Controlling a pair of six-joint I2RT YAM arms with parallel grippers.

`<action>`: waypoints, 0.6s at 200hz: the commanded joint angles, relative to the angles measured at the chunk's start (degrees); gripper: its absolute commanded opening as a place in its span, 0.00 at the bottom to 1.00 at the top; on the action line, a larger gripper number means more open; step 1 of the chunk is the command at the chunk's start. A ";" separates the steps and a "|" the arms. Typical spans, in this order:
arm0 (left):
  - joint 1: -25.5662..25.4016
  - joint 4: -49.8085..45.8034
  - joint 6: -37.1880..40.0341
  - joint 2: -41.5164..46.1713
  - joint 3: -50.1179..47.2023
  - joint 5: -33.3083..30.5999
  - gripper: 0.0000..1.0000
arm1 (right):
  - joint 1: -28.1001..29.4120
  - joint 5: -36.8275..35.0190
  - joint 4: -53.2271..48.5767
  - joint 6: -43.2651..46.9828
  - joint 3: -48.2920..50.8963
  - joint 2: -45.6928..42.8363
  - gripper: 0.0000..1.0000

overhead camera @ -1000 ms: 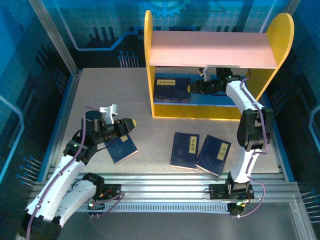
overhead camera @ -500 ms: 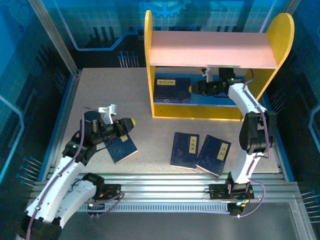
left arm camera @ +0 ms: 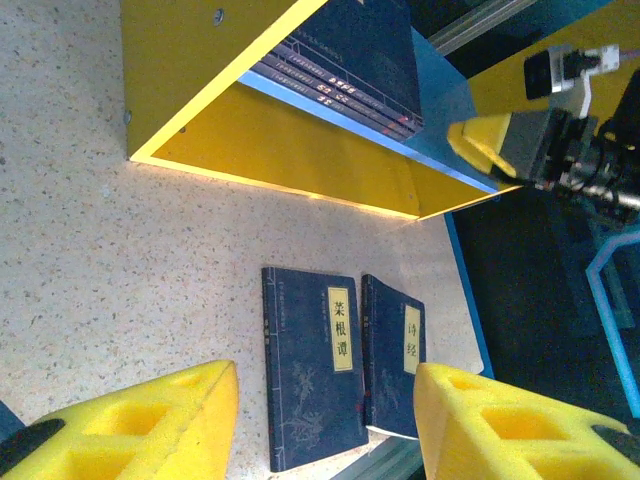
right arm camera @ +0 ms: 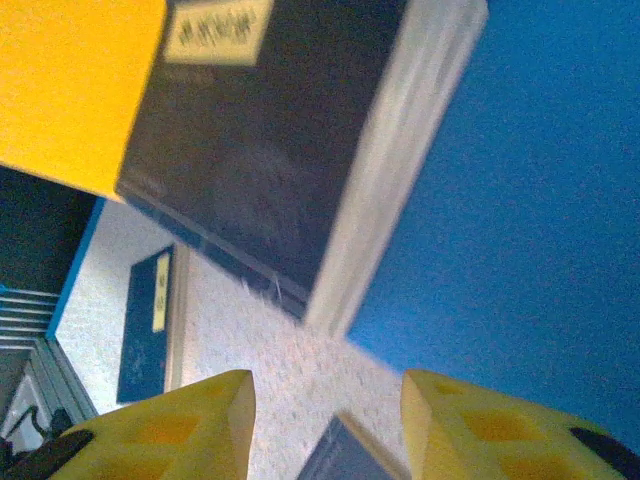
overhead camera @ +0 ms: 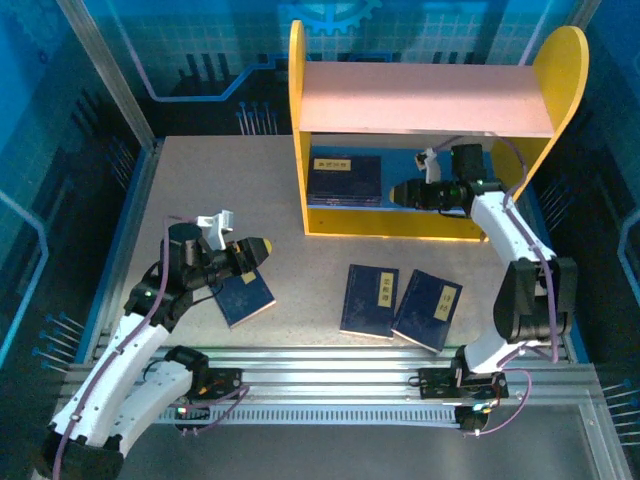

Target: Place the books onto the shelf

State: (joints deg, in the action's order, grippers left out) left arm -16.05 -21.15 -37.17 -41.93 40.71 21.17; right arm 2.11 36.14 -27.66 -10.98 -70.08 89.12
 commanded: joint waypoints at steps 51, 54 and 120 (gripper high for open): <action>-2.05 5.96 -6.18 -1.86 -11.58 3.29 0.52 | 1.99 -9.09 1.38 -5.16 20.68 -16.90 0.44; -2.32 5.94 -6.31 -1.98 -11.92 3.28 0.52 | 2.32 -9.53 1.26 -5.25 21.70 -17.25 0.44; -10.67 7.19 -8.37 -5.43 -15.97 -1.93 0.53 | 8.22 -16.62 -2.86 -9.98 30.52 -21.53 0.45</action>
State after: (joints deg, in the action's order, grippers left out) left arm -24.27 -16.86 -43.27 -45.23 26.81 21.37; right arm 8.45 22.35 -28.97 -18.09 -41.06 68.86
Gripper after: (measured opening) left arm 0.530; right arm 0.446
